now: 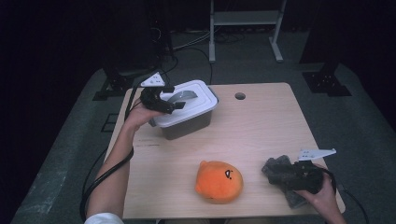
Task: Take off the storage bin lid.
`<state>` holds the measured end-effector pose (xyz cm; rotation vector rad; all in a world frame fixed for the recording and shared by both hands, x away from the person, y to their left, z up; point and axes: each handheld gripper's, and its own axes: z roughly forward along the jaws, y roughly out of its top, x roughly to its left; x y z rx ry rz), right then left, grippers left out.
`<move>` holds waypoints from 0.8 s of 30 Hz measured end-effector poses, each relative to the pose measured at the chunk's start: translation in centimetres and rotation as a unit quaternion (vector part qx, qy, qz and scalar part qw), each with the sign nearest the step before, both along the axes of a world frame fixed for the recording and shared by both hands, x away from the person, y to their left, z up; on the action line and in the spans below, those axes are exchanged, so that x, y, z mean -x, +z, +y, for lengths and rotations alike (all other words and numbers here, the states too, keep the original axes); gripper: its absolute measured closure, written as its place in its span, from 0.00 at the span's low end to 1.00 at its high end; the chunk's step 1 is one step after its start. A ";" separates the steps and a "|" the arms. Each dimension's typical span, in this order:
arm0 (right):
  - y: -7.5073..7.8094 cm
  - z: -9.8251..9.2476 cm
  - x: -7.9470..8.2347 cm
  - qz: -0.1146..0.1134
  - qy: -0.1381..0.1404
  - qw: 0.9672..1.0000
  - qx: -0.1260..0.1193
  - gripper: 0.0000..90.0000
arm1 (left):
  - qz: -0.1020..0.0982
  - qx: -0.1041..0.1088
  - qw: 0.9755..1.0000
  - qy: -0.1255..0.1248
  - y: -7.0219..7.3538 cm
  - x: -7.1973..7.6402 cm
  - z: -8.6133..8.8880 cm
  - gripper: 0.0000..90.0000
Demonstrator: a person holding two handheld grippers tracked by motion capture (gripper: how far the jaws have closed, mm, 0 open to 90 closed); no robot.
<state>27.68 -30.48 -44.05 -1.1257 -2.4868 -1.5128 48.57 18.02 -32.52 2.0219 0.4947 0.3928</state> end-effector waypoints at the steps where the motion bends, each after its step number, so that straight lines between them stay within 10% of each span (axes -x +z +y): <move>1: 0.0 0.0 0.0 0.000 0.001 1.000 0.000 0.36 | 0.002 -0.001 1.000 0.000 0.0 -0.2 0.0 0.17; 24: -0.3 0.1 0.0 0.007 0.008 1.000 -0.002 0.36 | 0.030 -0.044 0.998 0.026 -1.1 -3.1 -0.5 0.41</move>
